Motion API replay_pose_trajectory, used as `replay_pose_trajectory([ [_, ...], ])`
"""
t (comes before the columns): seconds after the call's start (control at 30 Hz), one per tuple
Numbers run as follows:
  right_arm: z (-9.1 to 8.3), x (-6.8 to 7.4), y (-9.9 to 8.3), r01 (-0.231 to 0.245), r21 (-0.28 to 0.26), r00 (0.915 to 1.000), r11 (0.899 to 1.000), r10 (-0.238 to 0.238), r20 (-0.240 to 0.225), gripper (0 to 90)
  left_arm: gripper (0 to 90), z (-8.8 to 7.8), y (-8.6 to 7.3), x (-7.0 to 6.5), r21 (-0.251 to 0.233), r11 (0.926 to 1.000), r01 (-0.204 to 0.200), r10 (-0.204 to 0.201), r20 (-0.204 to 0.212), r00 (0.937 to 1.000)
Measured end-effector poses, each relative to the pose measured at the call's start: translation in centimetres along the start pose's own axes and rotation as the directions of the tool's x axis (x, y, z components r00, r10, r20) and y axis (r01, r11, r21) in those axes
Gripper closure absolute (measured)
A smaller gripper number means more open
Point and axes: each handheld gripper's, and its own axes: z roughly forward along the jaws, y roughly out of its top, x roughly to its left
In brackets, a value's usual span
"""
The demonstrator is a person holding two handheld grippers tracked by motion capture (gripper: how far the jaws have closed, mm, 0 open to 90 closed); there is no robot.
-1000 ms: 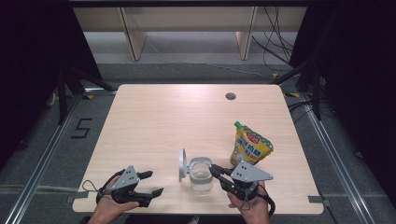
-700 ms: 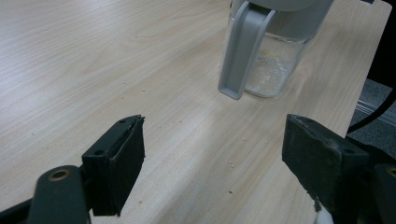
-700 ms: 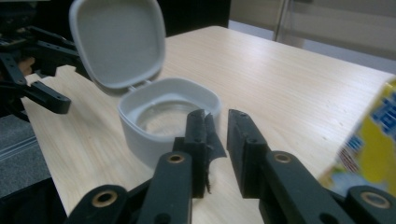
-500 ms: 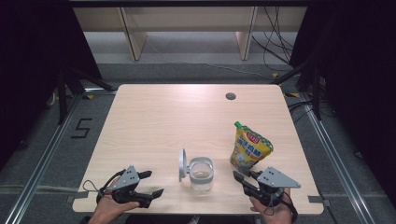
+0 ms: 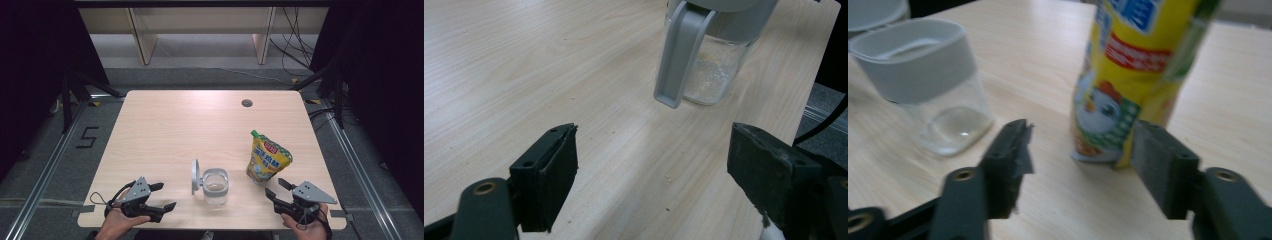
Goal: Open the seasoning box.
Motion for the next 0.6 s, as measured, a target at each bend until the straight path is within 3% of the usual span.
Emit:
replay_pose_trajectory([
  [0.03, 0.2, -0.3, -0.4, -0.042, 0.002, 0.999, 0.999, 0.042, 0.017, 29.3, 19.7, -0.1, 0.1, 0.2, 0.011, 0.9993, -0.036, 0.036, -0.005, 0.9993],
  [0.07, 0.2, -0.3, -0.4, -0.042, 0.002, 0.999, 0.999, 0.042, 0.017, 29.3, 19.7, -0.1, 0.1, 0.2, 0.016, 0.999, -0.042, 0.042, -0.007, 0.9991],
  [0.1, 0.2, -0.6, -0.5, -0.057, 0.01, 0.9983, 0.998, 0.057, 0.015, 27.0, 19.6, 0.0, 0.2, 0.2, 0.006, 0.9994, -0.034, 0.034, -0.001, 0.9994],
  [0.13, 0.6, -1.3, -0.8, -0.05, 0.012, 0.9986, 0.999, 0.05, 0.019, 20.9, 19.6, 0.0, 0.2, 0.1, 0.005, 1.0, -0.001, 0.001, 0.0, 1.0],
  [0.2, 0.9, -1.7, -1.1, -0.06, 0.023, 0.9979, 0.998, 0.059, 0.025, 18.6, 19.6, 0.0, 0.2, 0.3, 0.009, 0.9995, -0.031, 0.031, -0.003, 0.9995],
  [0.27, 0.9, -1.6, -1.1, -0.079, 0.025, 0.9961, 0.997, 0.078, 0.041, 17.7, 19.6, 0.0, 0.2, 0.3, 0.002, 0.9997, -0.023, 0.023, -0.004, 0.9997],
  [0.33, 1.1, -1.9, -1.1, -0.069, 0.003, 0.9971, 0.998, 0.069, 0.03, 16.7, 19.6, -0.1, 0.2, 0.3, 0.006, 0.9998, -0.019, 0.019, -0.007, 0.9998],
  [0.37, 1.3, -2.0, -1.0, -0.051, -0.013, 0.9984, 0.999, 0.052, 0.022, 16.7, 19.6, 0.0, 0.1, 0.0, -0.007, 0.9999, 0.009, -0.009, -0.01, 0.9999],
  [0.4, 1.4, -2.1, -1.0, -0.046, -0.005, 0.9986, 0.999, 0.046, 0.028, 16.6, 19.6, -0.1, 0.2, 0.2, -0.001, 0.9997, -0.024, 0.024, -0.003, 0.9997],
  [0.6, 1.8, -2.1, -1.2, -0.055, 0.006, 0.9984, 0.998, 0.054, 0.013, 16.6, 19.6, -0.1, 0.2, 0.2, 0.0, 0.9997, -0.024, 0.024, -0.004, 0.9997],
])
